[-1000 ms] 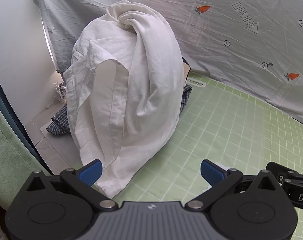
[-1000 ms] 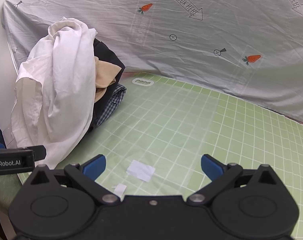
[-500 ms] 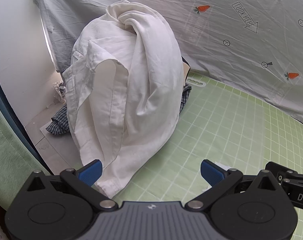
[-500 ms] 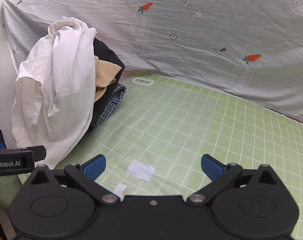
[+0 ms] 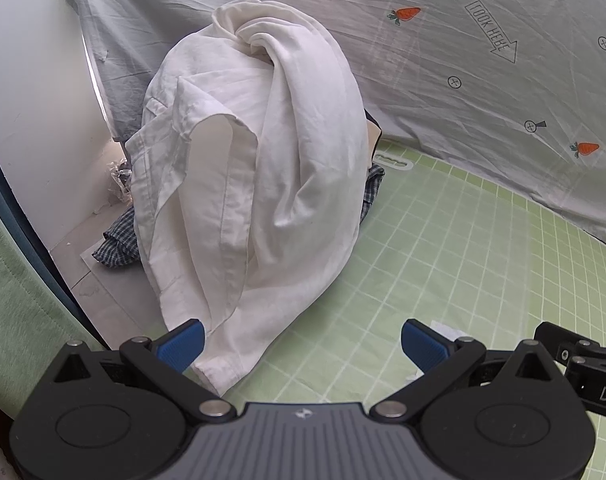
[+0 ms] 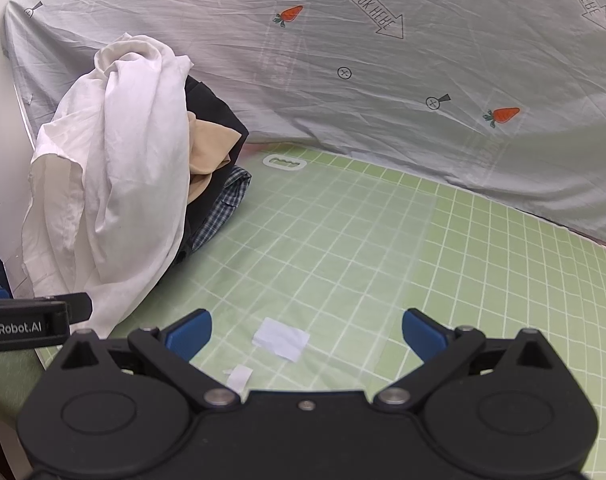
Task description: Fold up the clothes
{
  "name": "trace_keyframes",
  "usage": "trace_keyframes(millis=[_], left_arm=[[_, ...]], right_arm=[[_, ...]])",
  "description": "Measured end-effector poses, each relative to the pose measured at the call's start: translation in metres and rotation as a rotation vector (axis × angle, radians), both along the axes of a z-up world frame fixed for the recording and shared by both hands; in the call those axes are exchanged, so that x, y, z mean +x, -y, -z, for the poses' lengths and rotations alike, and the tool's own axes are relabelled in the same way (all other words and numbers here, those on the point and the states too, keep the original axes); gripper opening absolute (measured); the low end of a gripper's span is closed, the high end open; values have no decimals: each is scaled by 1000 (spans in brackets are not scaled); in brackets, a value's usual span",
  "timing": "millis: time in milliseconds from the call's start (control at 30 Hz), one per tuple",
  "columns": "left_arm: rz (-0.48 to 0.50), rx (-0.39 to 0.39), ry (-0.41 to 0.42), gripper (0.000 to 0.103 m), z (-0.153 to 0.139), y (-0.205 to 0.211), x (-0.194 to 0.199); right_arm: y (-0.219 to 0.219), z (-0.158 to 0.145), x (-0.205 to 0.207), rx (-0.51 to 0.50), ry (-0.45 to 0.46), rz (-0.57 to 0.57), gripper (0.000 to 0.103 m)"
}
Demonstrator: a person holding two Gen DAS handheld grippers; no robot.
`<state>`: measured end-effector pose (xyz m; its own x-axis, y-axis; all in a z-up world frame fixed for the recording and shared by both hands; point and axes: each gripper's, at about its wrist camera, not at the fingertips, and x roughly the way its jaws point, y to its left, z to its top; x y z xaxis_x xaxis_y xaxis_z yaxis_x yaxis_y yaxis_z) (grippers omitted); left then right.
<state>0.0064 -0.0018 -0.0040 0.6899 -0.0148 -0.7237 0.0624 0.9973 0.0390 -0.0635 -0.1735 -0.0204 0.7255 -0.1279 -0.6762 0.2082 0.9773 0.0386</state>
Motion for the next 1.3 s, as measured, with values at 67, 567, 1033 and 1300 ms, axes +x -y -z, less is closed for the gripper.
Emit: trace_keyframes(millis=[67,567,1033,1300], left_arm=[[-1,-1,-2,103,1,0,0],[-11,11,-32,103,8,1,15],[-146,-44,-69,103,13,-34,63],[-197,-116,-83,97,-4,-67,106]], right_arm=[[1,1,1,2,-1,2,103],[4,6,10,14,-16,-2,103],[-10,14,60,-6,-35,-124,97],[-9,3,132,6,12,-179,88]])
